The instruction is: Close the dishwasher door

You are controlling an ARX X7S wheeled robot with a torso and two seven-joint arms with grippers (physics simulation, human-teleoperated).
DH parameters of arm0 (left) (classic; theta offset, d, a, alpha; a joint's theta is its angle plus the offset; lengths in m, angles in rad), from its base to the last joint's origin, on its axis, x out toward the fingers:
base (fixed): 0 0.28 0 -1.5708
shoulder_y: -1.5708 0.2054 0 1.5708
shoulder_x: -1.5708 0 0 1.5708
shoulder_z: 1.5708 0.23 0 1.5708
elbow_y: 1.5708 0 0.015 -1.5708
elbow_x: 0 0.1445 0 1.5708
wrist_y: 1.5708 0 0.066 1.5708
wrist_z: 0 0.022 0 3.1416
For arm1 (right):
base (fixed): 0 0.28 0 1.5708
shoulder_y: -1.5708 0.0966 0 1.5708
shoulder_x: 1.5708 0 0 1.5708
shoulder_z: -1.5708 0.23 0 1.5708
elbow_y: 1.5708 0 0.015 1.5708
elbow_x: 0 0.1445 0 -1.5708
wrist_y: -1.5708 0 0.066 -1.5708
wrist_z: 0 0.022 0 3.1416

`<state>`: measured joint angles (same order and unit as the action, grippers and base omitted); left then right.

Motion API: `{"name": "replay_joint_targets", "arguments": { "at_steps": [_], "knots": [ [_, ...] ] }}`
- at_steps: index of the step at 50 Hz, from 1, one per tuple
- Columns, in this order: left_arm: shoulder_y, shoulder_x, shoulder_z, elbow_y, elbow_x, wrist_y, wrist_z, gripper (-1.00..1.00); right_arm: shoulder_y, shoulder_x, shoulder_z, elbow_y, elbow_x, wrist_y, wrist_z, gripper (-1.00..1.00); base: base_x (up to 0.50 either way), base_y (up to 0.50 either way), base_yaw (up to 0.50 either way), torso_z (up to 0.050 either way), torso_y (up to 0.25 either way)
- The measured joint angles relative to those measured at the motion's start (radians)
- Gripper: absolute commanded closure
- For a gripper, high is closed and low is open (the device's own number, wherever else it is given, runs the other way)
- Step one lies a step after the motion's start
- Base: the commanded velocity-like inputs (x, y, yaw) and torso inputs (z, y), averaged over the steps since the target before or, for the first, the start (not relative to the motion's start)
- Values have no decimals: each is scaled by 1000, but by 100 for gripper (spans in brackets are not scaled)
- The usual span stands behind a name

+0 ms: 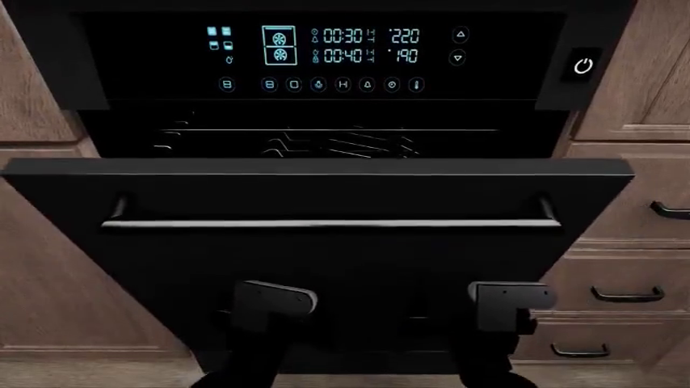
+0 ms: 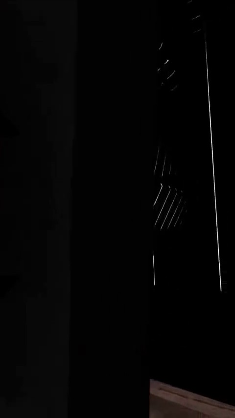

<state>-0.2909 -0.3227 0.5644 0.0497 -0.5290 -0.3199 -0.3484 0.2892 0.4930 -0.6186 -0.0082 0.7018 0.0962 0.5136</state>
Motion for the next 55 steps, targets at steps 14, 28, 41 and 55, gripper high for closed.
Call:
{"name": "replay_joint_targets", "arguments": {
  "at_steps": [14, 28, 41, 55],
  "knots": [
    [-87, 22, -13, -14, -43, -68, -4, -100, 75, 15, 6, -10, 23, 73, 8, -100, 0, 0, 0, 1, 1],
    [-190, 50, -37, -92, -88, -111, 7, -100, 151, 17, 10, 4, 45, 135, 7, -100, 0, 0, 0, 1, 1],
    [-271, 66, -61, -135, -111, -146, 4, -100, 211, 33, 24, 2, 65, 184, 17, -100, 0, 0, 0, 0, 2],
    [-317, 69, -77, -138, -126, -173, -8, -100, 242, 46, 33, -20, 78, 211, 32, -100, 0, 0, 0, 1, 1]
  ]
}}
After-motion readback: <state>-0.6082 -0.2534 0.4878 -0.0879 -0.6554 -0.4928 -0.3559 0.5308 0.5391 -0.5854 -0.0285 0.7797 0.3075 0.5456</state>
